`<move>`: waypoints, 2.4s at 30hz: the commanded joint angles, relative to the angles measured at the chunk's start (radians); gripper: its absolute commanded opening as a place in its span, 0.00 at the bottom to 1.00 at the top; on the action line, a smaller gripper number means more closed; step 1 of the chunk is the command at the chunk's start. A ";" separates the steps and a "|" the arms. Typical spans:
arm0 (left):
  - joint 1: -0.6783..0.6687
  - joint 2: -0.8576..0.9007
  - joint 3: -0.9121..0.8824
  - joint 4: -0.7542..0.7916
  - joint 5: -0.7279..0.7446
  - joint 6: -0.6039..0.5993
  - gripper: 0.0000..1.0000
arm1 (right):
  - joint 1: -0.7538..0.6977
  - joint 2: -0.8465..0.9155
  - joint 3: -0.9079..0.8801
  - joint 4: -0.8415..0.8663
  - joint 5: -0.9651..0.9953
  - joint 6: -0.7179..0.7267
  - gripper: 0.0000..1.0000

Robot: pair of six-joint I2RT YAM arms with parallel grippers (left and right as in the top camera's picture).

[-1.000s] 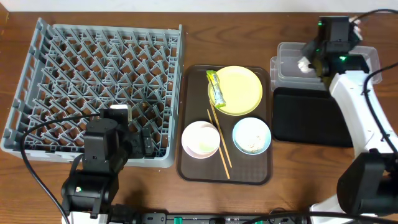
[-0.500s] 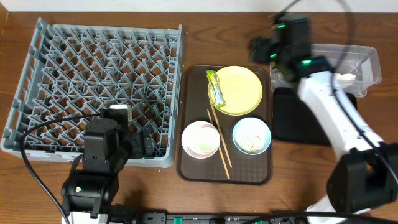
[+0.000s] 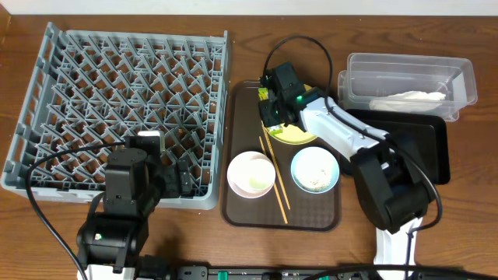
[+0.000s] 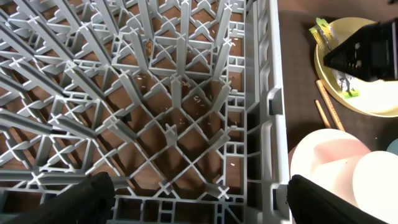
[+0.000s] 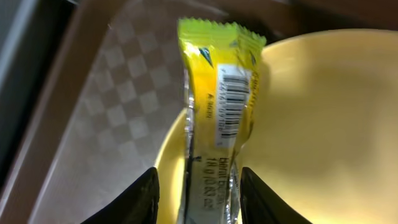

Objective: Sort waste into correct bins and load items into the dishwasher
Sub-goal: 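Grasp the green snack wrapper and drop it into the clear bin, then grasp the rim of the light-blue rice bowl with the right gripper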

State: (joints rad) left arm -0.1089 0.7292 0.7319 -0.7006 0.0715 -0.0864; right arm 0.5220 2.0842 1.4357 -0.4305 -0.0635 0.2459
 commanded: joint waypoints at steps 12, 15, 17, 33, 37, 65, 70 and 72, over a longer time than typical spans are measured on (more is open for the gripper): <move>-0.006 -0.003 0.026 -0.003 -0.005 -0.013 0.91 | -0.233 -0.245 0.023 0.025 0.137 0.205 0.01; -0.006 -0.003 0.026 -0.003 -0.005 -0.013 0.92 | -0.350 -0.304 0.023 -0.010 0.259 0.386 0.01; -0.006 -0.003 0.026 -0.003 -0.005 -0.013 0.91 | -0.403 -0.309 0.023 -0.043 0.291 0.492 0.01; -0.006 -0.003 0.026 -0.003 -0.005 -0.013 0.92 | -0.540 -0.368 0.023 -0.167 -0.004 0.149 0.63; -0.006 0.005 0.026 -0.003 -0.005 -0.013 0.91 | -0.428 -0.431 0.023 -0.401 -0.229 -0.080 0.66; -0.006 0.010 0.026 -0.025 -0.005 -0.013 0.91 | 0.167 -0.397 -0.435 -0.310 0.070 0.338 0.29; -0.006 0.010 0.026 -0.025 -0.005 -0.013 0.91 | 0.184 -0.397 -0.437 -0.314 0.120 0.360 0.03; -0.006 0.010 0.026 -0.025 -0.005 -0.013 0.91 | 0.185 -0.397 -0.437 -0.314 0.120 0.360 0.01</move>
State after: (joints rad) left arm -0.1089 0.7387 0.7322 -0.7258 0.0719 -0.0864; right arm 0.6991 1.6810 1.0058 -0.7425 0.0425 0.5911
